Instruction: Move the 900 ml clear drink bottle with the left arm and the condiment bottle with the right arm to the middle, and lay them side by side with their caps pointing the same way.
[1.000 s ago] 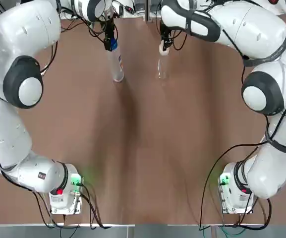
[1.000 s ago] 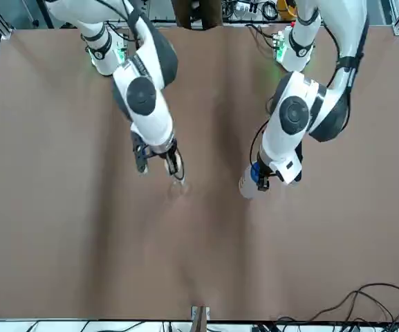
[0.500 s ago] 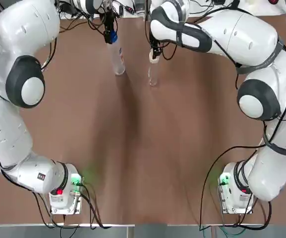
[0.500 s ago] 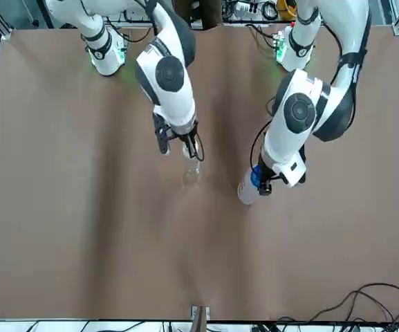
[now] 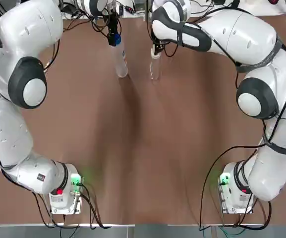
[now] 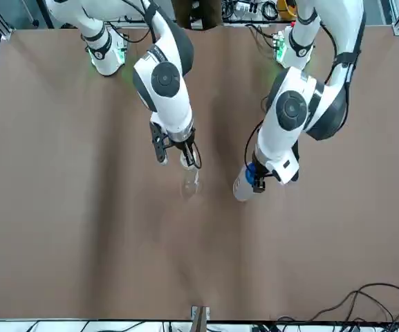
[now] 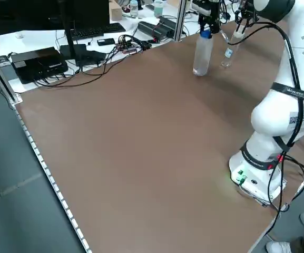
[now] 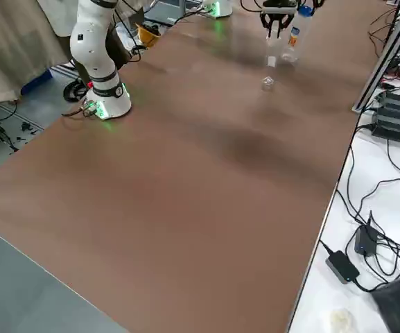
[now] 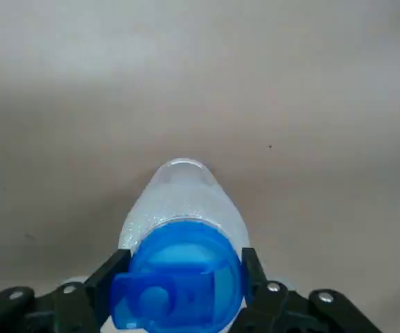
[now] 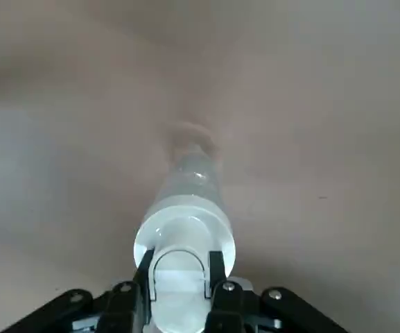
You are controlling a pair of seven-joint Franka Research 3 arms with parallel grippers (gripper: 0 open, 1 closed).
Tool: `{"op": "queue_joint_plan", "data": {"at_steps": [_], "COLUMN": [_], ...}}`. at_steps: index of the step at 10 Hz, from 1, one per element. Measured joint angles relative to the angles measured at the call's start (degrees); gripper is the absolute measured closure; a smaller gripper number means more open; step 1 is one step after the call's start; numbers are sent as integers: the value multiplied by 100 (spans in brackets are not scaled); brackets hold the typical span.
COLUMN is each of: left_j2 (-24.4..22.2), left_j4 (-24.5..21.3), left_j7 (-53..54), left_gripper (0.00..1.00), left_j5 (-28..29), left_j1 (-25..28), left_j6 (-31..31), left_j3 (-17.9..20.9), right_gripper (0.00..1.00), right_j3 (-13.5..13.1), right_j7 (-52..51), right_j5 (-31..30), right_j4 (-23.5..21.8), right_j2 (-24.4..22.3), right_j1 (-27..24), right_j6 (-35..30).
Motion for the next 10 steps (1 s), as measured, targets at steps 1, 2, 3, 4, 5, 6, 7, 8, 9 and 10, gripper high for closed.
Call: {"op": "queue_joint_plan", "data": {"at_steps": [1, 2, 3, 4, 5, 6, 7, 8, 9, 10], "left_j2": [57, 123, 168, 186, 186, 181, 155, 95, -18, -136], "left_j4": [8, 30, 64, 98, 136, 187, 249, 288, 297, 297], "left_j7": [-2, -3, -3, -2, -2, 32, 124, 297, 580, 959], "left_gripper": [30, 30, 28, 17, 1, 0, 0, 0, 0, 0], "left_j5": [0, 0, 0, 0, 0, 0, 2, 3, 4, 4], "left_j1": [-34, -46, -46, -46, -46, -42, -29, -4, 33, 63], "left_j6": [3, 9, 9, 9, 9, 9, 3, -1, -14, -98], "left_j3": [2, 5, 12, 22, 30, 38, 44, 48, 49, 52], "right_gripper": [66, 66, 66, 66, 66, 66, 66, 64, 53, 37], "right_j3": [-1, -6, -10, -10, -11, -11, -10, -12, -13, -13], "right_j7": [-9, -12, -11, -11, -11, -11, -10, -7, -9, -14], "right_j5": [-2, -3, -1, 3, 6, 8, 11, 57, 119, 163], "right_j4": [-1, -1, -1, -1, -1, -1, -1, -1, 3, 17], "right_j2": [9, 32, 58, 83, 105, 117, 119, 122, 124, 124], "right_j1": [-4, -16, -50, -86, -116, -133, -142, -167, -227, -278], "right_j6": [-1, 0, 0, 0, 0, 0, -1, -1, 2, 2]}}
